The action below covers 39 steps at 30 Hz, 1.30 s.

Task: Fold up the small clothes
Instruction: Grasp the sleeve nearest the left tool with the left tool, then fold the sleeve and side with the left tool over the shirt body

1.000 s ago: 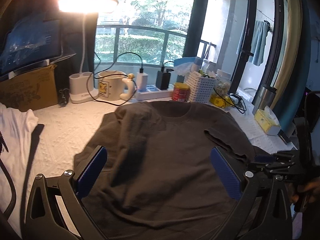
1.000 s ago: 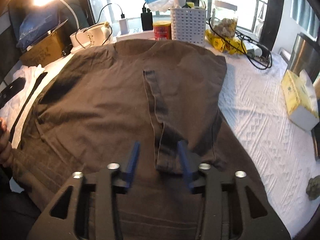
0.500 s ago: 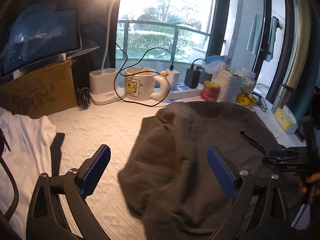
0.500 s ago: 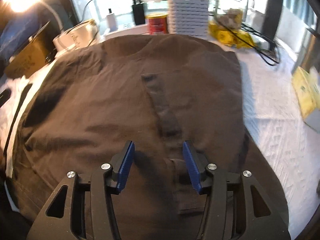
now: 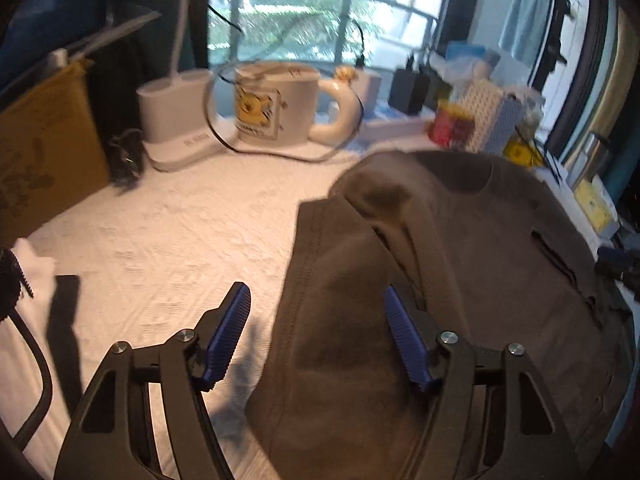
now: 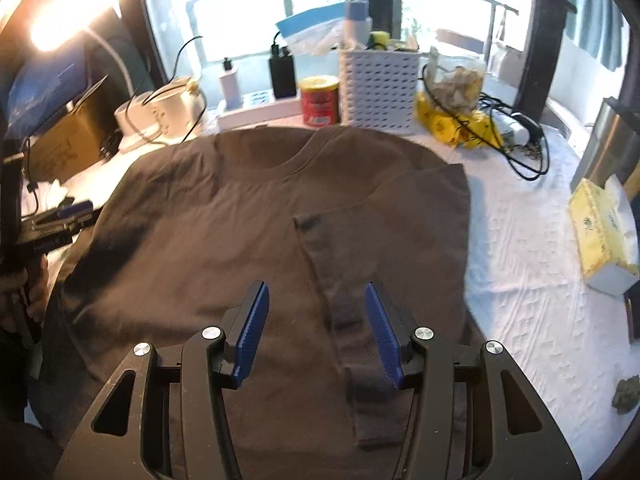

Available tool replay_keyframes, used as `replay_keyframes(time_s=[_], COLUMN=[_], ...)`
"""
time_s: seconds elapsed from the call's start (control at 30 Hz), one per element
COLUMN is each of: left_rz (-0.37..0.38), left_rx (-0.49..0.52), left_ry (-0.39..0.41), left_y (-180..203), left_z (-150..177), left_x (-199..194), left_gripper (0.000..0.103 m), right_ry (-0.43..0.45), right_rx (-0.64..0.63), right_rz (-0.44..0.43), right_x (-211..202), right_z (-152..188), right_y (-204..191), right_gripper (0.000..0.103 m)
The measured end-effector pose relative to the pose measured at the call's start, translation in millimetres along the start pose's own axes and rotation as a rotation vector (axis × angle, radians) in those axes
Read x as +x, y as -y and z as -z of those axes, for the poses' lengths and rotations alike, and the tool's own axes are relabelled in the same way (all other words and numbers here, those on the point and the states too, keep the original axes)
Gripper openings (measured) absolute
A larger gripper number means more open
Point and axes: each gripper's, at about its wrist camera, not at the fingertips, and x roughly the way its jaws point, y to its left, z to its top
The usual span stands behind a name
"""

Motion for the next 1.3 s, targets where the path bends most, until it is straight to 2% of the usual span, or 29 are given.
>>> replay_keyframes(time_s=[0.03, 0.07, 0.13, 0.17, 0.2, 0.23, 0.27, 0.53, 0.63, 0.73, 0.97, 1.13, 1.3], left_rz=[0.003, 0.006, -0.006, -0.002, 0.010, 0.013, 0.010, -0.163, -0.190, -0.208, -0.263, -0.225, -0.181], left_rx=[0.008, 0.016, 0.043, 0.049, 0.041, 0.028, 0.013, -0.178, -0.224, -0.237, -0.192, -0.111, -0.030], left_ry=[-0.016, -0.030, -0.027, -0.024, -0.026, -0.026, -0.021, 0.096, 0.091, 0.123, 0.228, 0.245, 0.228], left_y=[1.0, 2.0, 5.6, 7.1, 6.7, 4.8, 3.6, -29.5, -39.4, -36.6, -10.4, 19.2, 51.8], left_z=[0.5, 1.9, 4.8, 5.9, 6.5, 6.5, 7.3, 16.8, 21.5, 24.6, 18.9, 12.5, 6.6], left_x=[4.4, 7.9, 8.4, 6.7, 5.6, 4.8, 3.1, -28.6, -29.4, -41.8, -73.9, -76.8, -68.4], left_gripper=[0.068, 0.057, 0.047, 0.033, 0.013, 0.007, 0.005, 0.003, 0.003, 0.003, 0.003, 0.003, 0.003], right_ry=[0.000, 0.000, -0.002, -0.004, -0.004, -0.004, -0.003, 0.016, 0.024, 0.032, 0.054, 0.072, 0.089], right_rx=[0.003, 0.006, 0.007, 0.007, 0.008, 0.009, 0.008, -0.006, -0.007, -0.004, 0.005, 0.022, 0.049], right_rz=[0.003, 0.007, 0.011, 0.011, 0.009, 0.006, 0.003, -0.019, -0.027, -0.033, -0.056, -0.066, -0.068], right_x=[0.5, 1.1, 2.7, 3.3, 4.0, 4.5, 4.5, -0.2, -3.5, -8.2, -18.6, -26.1, -34.8], right_z=[-0.2, -0.3, 0.0, 0.5, 0.6, 0.4, 0.3, 0.1, 1.5, 3.5, 11.9, 18.8, 27.3], right_y=[1.1, 3.0, 4.3, 4.7, 5.4, 5.6, 5.2, 5.7, 7.4, 9.3, 17.4, 26.9, 40.8], right_gripper=[0.054, 0.054, 0.054, 0.054, 0.054, 0.054, 0.054, 0.053, 0.054, 0.054, 0.053, 0.054, 0.054])
